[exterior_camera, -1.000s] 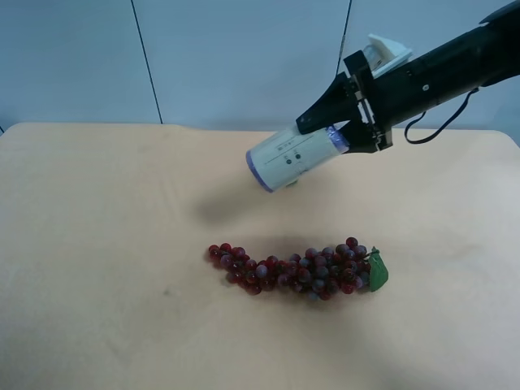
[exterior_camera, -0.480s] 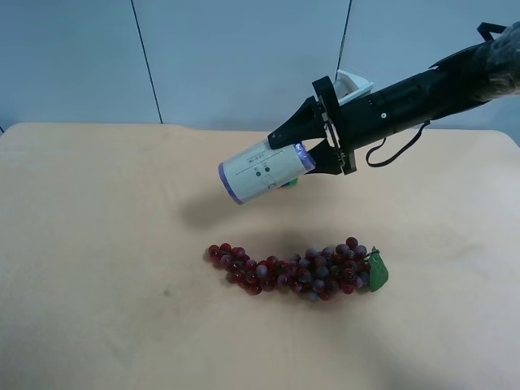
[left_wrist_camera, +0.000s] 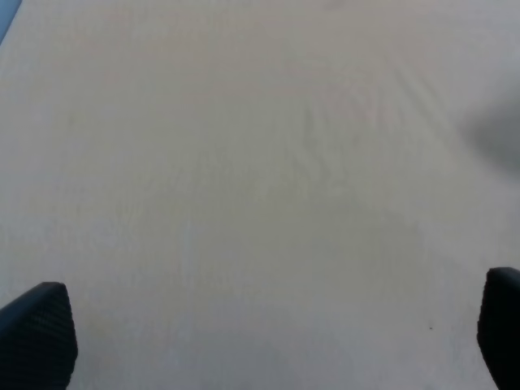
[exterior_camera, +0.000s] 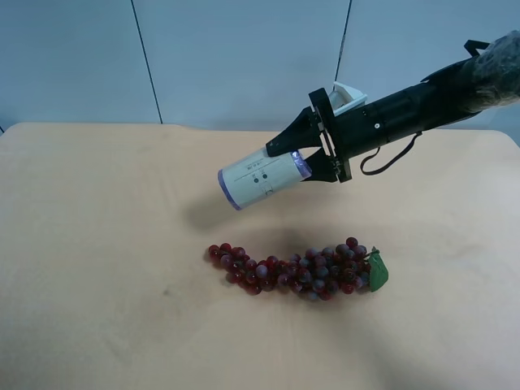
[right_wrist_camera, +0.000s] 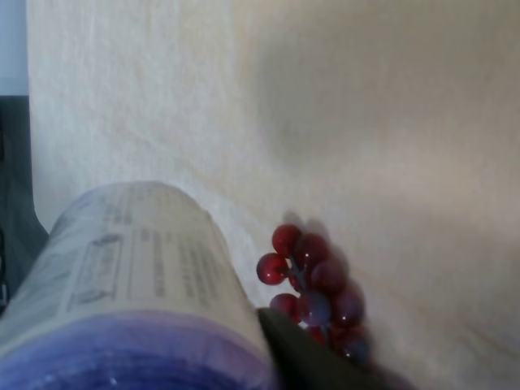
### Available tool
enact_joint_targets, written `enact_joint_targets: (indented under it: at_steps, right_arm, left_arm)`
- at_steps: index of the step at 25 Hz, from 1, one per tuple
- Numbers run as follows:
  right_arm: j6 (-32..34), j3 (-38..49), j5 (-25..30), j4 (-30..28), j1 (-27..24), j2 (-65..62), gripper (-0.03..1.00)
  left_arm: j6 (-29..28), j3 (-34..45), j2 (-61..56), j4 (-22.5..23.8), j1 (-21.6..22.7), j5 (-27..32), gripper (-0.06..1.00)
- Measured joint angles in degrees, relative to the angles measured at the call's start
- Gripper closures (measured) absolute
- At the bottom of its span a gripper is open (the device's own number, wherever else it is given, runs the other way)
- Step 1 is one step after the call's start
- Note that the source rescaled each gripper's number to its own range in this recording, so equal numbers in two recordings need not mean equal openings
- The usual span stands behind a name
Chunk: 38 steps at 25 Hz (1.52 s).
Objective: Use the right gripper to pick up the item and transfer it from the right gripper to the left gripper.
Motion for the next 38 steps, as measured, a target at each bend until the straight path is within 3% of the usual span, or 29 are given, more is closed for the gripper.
enact_joint_targets:
  at_steps: [12,18,24,30,34,38]
  right_arm:
    - [0.00,0.00,-0.07,0.38,5.08,0.00,0.97]
    - [0.00,0.00,-0.07,0.83,5.31,0.00,0.97]
    - [0.00,0.00,-0.07,0.83,5.35,0.00,0.97]
    - [-0.46,0.00,-0.07,0.83,5.37,0.00,0.97]
    - [-0.53,0.00,-0.07,0.83,5.37,0.00,0.97]
    - [-0.53,0.00,-0.07,1.43,5.41,0.00,0.97]
  left_arm:
    - [-4.90,-0.26,5.52,0.47,0.00,-0.80,-0.06]
    - [-2.35,-0.45,20.69,-5.87,0.00,-2.43,-0.06]
    - [9.26,-2.67,34.92,-19.18,0.00,-7.74,-0.06]
    - [29.09,-5.41,47.35,-39.77,0.00,-11.65,-0.06]
    - [42.13,-5.79,57.00,-53.02,0.00,-11.54,-0.06]
    - [54.50,-5.81,68.59,-64.91,0.00,-7.66,-0.06]
